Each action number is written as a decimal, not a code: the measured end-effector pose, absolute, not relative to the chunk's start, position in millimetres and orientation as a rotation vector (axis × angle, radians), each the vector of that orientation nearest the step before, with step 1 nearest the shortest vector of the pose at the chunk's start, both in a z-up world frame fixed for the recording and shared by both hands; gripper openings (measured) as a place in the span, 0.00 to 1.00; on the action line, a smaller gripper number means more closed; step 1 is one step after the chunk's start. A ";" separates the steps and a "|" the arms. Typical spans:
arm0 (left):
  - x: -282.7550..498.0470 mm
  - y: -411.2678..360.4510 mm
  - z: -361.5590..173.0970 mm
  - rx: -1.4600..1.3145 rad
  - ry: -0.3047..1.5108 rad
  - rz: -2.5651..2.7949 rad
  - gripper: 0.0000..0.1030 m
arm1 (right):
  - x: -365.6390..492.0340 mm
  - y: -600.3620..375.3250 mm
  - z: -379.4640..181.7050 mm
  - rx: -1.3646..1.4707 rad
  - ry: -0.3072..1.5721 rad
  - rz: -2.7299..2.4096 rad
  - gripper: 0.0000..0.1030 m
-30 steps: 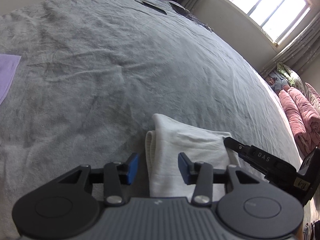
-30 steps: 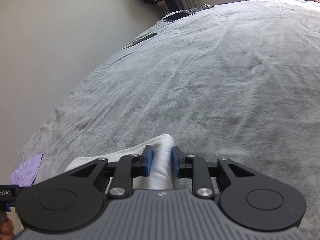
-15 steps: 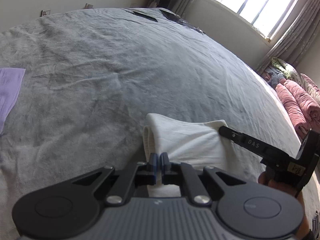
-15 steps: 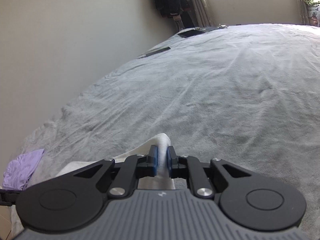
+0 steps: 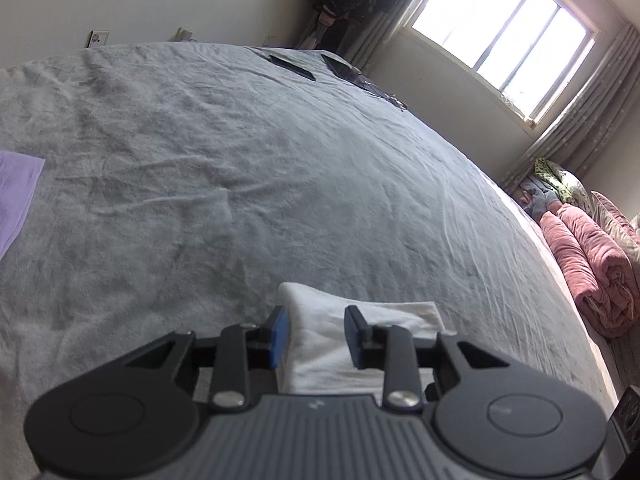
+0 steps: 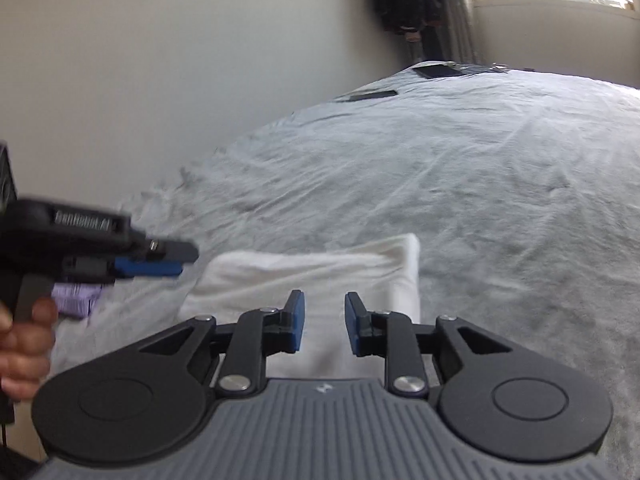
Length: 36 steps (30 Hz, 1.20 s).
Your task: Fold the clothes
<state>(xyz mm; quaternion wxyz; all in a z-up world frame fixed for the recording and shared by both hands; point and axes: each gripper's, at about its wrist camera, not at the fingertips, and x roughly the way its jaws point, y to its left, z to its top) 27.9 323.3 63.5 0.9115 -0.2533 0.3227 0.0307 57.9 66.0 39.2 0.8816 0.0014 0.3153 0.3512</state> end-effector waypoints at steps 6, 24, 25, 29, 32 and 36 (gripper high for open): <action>48.7 302.5 37.6 -0.381 0.801 0.102 0.36 | 43.6 53.9 30.7 -0.044 0.673 0.745 0.25; 46.5 312.7 32.1 -0.443 0.834 0.126 0.42 | 15.4 20.3 19.9 -0.163 0.678 0.827 0.21; 45.8 313.9 32.4 -0.450 0.836 0.126 0.42 | 15.9 18.8 20.4 -0.163 0.681 0.833 0.21; 42.0 318.7 34.6 -0.475 0.834 0.133 0.43 | 18.5 13.9 21.9 -0.155 0.689 0.833 0.21; 40.7 321.3 36.3 -0.478 0.834 0.140 0.46 | 19.9 10.5 22.9 -0.151 0.692 0.826 0.21; 36.1 325.0 39.2 -0.500 0.829 0.147 0.46 | 21.8 6.1 24.4 -0.144 0.697 0.816 0.21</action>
